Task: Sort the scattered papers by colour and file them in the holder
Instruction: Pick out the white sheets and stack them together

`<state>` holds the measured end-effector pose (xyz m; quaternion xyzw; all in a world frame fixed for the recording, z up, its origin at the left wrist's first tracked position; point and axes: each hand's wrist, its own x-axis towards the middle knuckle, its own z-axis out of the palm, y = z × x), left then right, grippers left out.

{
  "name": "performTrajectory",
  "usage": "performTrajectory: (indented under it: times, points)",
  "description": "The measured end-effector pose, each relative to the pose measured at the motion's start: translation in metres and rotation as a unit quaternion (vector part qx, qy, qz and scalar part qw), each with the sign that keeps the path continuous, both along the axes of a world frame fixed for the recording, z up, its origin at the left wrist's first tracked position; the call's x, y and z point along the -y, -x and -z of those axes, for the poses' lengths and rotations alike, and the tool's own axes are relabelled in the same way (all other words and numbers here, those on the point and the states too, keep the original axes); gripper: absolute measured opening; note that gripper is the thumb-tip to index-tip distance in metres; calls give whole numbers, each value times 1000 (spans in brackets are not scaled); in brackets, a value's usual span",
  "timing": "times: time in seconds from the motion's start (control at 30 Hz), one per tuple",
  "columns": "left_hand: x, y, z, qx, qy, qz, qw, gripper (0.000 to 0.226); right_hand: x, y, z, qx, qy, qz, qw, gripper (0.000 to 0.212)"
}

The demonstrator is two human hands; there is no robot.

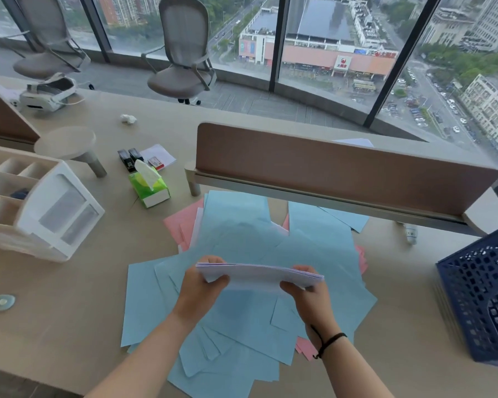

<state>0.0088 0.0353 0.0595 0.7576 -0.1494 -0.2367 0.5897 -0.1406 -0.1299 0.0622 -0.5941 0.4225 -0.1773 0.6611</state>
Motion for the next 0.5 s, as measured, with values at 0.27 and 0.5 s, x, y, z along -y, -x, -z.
performTrajectory:
  times: [0.27,0.5]
  points:
    - [14,-18,-2,-61,27,-5,998,16,10,-16,11,-46,13,-13,999,30]
    - [20,-87,1,-186,70,111,974,19,24,-39,34,-110,-17,-31,993,22]
